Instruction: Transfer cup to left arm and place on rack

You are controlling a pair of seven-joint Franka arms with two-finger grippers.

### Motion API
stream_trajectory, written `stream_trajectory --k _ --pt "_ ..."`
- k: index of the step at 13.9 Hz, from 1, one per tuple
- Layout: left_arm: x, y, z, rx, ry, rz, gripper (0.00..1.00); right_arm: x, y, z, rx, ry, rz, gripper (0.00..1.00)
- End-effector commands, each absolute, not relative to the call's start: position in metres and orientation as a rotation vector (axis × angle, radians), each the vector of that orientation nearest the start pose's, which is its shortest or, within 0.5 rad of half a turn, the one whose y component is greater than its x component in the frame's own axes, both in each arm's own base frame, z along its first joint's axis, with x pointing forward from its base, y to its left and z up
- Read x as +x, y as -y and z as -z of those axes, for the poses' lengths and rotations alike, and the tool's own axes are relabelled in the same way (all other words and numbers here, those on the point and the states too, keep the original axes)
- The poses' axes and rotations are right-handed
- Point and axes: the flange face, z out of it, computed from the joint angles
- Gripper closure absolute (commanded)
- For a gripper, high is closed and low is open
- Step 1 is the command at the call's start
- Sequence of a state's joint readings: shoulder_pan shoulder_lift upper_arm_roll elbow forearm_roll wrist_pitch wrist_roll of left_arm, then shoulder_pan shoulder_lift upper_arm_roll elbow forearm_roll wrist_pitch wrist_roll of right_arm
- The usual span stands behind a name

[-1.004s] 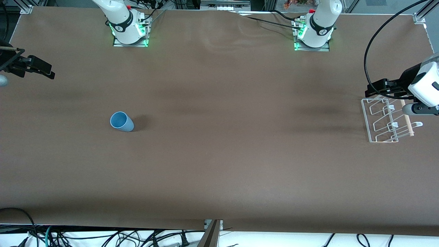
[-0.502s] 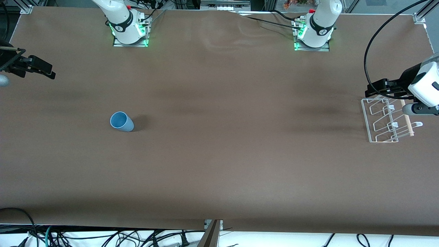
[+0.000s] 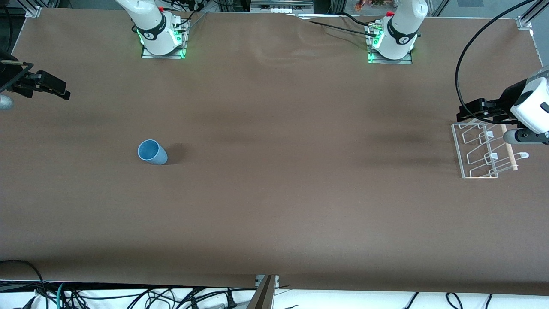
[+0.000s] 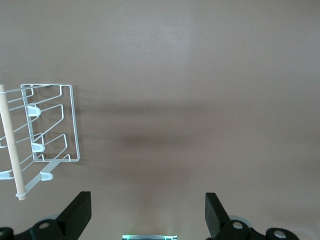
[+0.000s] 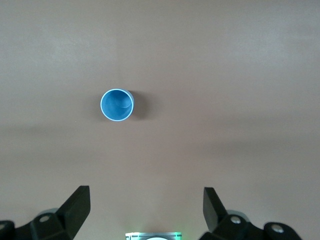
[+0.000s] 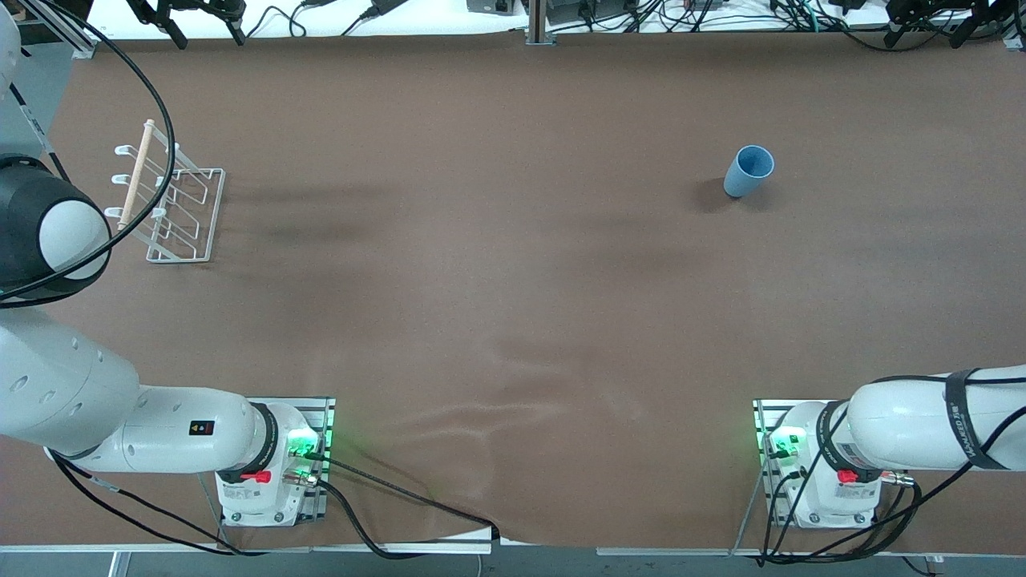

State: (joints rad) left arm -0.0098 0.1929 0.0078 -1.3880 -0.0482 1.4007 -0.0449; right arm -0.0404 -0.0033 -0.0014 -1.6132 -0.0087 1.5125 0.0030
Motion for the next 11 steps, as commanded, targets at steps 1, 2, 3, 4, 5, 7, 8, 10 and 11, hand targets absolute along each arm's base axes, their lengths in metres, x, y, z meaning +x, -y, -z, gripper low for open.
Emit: stream_trajectory --k 1,2,3,4,5,7,8,10,11 --pt "0.598 0.004 -0.59 -3.153 0.025 -0.267 0.0 0.55 0.022 -0.601 -3.147 -0.065 -0.165 0.0" --pt "0.598 0.004 -0.59 -3.153 0.025 -0.267 0.0 0.552 0.023 -0.597 -3.151 -0.066 -0.17 0.0" --pt "0.598 0.004 -0.59 -3.153 0.023 -0.267 0.0 0.553 0.023 -0.595 -3.151 -0.068 -0.172 0.0" --pt "0.598 0.004 -0.59 -3.153 0.025 -0.267 0.0 0.554 0.022 -0.593 -3.153 -0.07 -0.177 0.0" --pt "0.598 0.005 -0.59 -3.154 0.023 -0.267 0.0 0.556 0.022 -0.591 -3.153 -0.072 -0.168 0.0" --pt "0.598 0.006 -0.59 -3.155 0.02 -0.267 0.0 0.562 0.021 -0.582 -3.15 -0.06 -0.172 0.0" --pt "0.598 0.006 -0.59 -3.155 0.02 -0.267 0.0 0.567 0.017 -0.577 -3.151 -0.05 -0.165 0.0" --pt "0.598 0.005 -0.59 -3.156 0.022 -0.267 0.0 0.574 0.009 -0.572 -3.16 -0.039 -0.138 0.0" --pt "0.598 0.004 -0.59 -3.155 0.025 -0.267 0.0 0.576 0.0 -0.568 -3.164 -0.017 -0.133 0.0"
